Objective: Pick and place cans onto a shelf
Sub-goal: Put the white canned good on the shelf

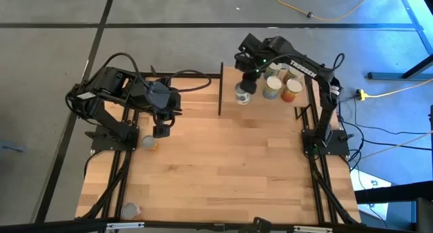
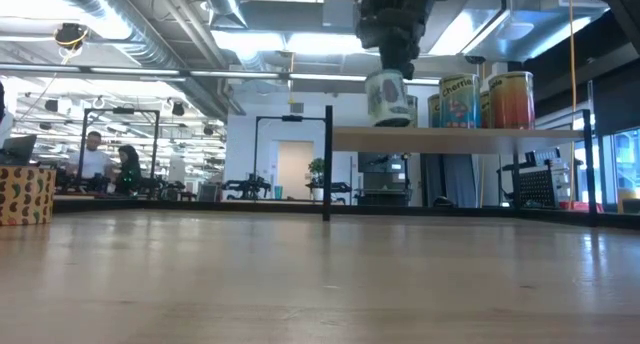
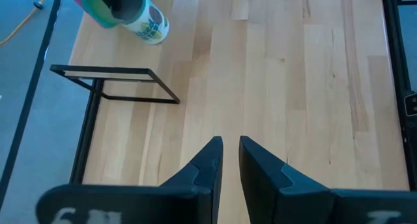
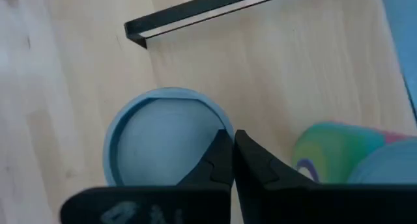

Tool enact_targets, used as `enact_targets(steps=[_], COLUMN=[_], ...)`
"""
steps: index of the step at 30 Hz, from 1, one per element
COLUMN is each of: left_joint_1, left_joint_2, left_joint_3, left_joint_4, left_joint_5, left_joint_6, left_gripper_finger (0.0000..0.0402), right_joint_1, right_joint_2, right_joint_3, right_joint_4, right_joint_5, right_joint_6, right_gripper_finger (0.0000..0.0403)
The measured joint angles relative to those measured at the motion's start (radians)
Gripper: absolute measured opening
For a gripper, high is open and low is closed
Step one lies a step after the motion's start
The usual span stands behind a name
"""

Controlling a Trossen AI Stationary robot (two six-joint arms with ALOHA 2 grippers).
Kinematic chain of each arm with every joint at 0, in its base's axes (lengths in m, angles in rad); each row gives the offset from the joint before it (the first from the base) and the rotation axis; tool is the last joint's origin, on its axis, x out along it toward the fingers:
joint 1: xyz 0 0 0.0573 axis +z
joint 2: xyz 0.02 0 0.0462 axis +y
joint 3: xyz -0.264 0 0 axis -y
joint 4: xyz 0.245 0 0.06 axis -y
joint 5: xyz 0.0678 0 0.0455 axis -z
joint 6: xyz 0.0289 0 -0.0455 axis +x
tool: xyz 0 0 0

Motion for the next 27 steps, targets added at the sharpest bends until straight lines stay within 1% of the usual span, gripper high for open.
enact_targets(steps=[4, 10, 22, 27], left_joint_1=[0.001, 0.012, 0.011, 0.011], left_joint_2=[0.0, 0.0, 0.0, 0.0], left_joint_3=[0.0, 0.0, 0.0, 0.0], left_joint_4=[0.0, 0.0, 0.0, 0.0], left_joint_5=[0.0, 0.0, 0.0, 0.0], left_joint_6=[0.0, 0.002, 0.003, 0.003], left_gripper_finger=[0.0045, 0.0045, 0.0045, 0.0045], right_joint_1=[0.003, 0.004, 0.028, 0.028], right_joint_2=[0.0, 0.005, 0.005, 0.005], right_joint_3=[0.002, 0.029, 0.032, 0.033], right_joint_4=[0.04, 0.028, 0.024, 0.01], right_joint_5=[-0.006, 0.003, 0.025, 0.024], right_joint_6=[0.0, -0.001, -0.003, 0.009], right_gripper_finger=[0.0003, 0.0003, 0.0007, 0.0024])
